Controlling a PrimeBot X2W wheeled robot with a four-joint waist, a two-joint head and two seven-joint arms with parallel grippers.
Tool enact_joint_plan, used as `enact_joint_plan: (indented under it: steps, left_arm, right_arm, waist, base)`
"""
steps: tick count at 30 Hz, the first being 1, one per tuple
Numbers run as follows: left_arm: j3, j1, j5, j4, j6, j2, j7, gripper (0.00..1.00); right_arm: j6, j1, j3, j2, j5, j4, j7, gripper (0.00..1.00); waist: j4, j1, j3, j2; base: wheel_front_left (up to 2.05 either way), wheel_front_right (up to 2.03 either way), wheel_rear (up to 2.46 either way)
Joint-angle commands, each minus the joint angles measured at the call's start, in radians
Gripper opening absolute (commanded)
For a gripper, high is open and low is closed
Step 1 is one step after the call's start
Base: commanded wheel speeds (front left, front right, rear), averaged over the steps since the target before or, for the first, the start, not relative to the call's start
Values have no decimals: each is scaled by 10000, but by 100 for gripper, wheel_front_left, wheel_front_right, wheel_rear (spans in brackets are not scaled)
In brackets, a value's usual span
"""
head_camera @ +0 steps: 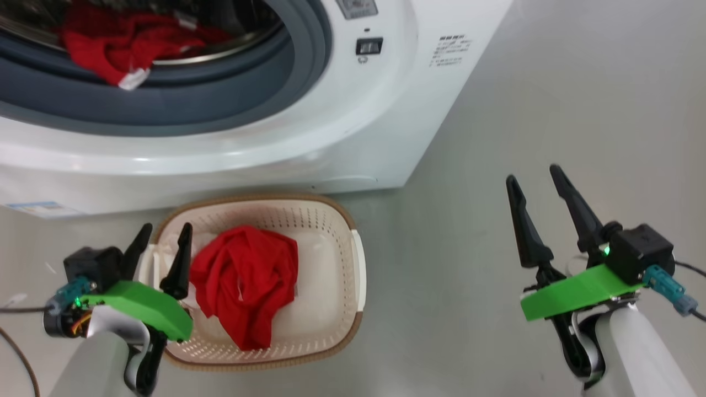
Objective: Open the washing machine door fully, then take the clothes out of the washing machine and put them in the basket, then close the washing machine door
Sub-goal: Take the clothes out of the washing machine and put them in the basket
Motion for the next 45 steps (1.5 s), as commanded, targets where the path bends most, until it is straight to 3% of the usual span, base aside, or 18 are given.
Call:
enact_joint_plan:
  steps: [1, 11, 25, 45]
  left_arm:
    - [413, 255, 131, -306, 13, 272, -51, 100]
    - [1500, 1570, 1252, -2191, 13, -90, -51, 100]
    - [2824, 3832, 2002, -4835, 13, -607, -51, 100]
    - [3787, 5898, 2430, -6950, 13, -1065, -51, 100]
  right_arm:
    - [63, 257, 182, 17, -27, -170, -63, 100]
    - [63, 925, 82, 17, -4, -58, -63, 100]
    - [63, 2045, -1, -230, 181, -51, -63, 100]
    - [63, 2719, -346, -284, 238, -329, -63, 100]
  waist:
    - [158, 0, -596, -1]
    - [214, 0, -1724, -1]
    - [130, 0, -3105, -1]
    - [231, 0, -3466, -1]
  base:
    - [0, 0, 0]
    - [0, 0, 0]
    - [0, 0, 0]
    - [0, 0, 0]
